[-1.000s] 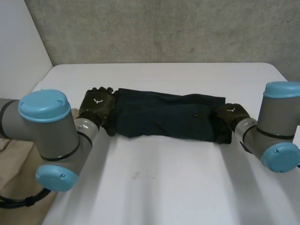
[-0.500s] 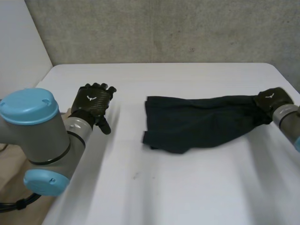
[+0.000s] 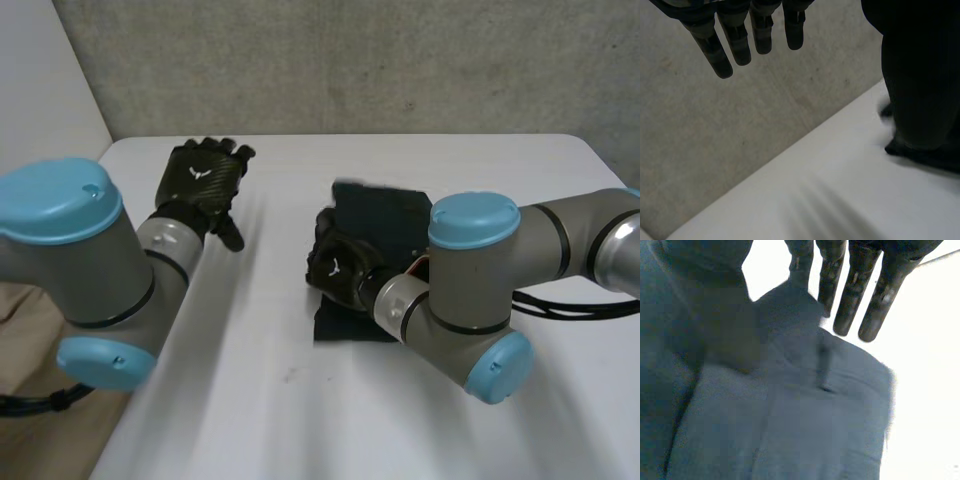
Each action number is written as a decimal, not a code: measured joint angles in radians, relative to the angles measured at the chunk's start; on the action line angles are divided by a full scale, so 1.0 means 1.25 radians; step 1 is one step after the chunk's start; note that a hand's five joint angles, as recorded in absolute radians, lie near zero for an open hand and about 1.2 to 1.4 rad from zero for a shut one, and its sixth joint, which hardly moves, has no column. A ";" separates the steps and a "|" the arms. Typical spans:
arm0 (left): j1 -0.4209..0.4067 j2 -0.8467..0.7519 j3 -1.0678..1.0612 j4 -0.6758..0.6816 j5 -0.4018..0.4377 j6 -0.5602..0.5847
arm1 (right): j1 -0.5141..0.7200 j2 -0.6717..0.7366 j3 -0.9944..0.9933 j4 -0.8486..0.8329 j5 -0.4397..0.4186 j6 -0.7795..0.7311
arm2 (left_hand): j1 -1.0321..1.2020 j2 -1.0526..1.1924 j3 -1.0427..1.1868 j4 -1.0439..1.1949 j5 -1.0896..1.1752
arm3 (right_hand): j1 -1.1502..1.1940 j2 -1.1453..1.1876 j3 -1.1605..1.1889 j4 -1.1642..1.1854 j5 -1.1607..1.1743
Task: Fold the laundry.
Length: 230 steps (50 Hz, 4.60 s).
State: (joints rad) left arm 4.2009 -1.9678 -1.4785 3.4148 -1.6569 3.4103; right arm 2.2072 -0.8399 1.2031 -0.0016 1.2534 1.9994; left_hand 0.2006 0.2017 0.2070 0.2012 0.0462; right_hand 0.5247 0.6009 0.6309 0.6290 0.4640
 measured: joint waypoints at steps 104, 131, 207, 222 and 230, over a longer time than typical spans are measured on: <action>-0.057 0.097 -0.200 -0.061 -0.054 -0.175 | -0.403 -0.117 0.241 0.060 -0.034 0.876 | 0.000 0.000 0.000 0.000 -0.003 | -0.285 -0.310 -0.343 -0.320 -0.322; -0.052 0.096 -0.204 -0.057 -0.049 -0.173 | -0.298 0.017 0.052 0.055 -0.026 0.896 | 0.000 0.000 0.000 0.000 -0.003 | 0.139 0.357 0.388 0.433 0.360; -0.028 0.096 -0.199 -0.055 -0.054 -0.172 | -0.596 0.253 -0.695 0.183 0.330 0.419 | 0.000 0.000 0.000 0.000 -0.003 | -0.262 -0.309 -0.340 -0.320 -0.320; 0.009 0.194 -0.191 -0.054 -0.055 -0.159 | -0.432 -0.069 -0.406 0.174 0.110 0.580 | 0.000 0.000 0.000 0.000 -0.003 | -0.262 -0.309 -0.340 -0.320 -0.320; 0.088 0.236 -0.199 -0.068 -0.057 -0.097 | -0.302 -0.204 -0.121 0.154 -0.127 0.677 | 0.000 0.000 0.000 0.000 -0.003 | -0.262 -0.309 -0.340 -0.320 -0.320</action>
State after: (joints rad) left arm 4.3115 -1.6723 -1.7276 3.3292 -1.7286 3.2892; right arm 1.8293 -1.0944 1.0521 0.1915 1.0948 2.8461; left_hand 0.2005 0.2013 0.2070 0.2011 0.0429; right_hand 0.1966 0.2141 0.2065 0.2292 0.0639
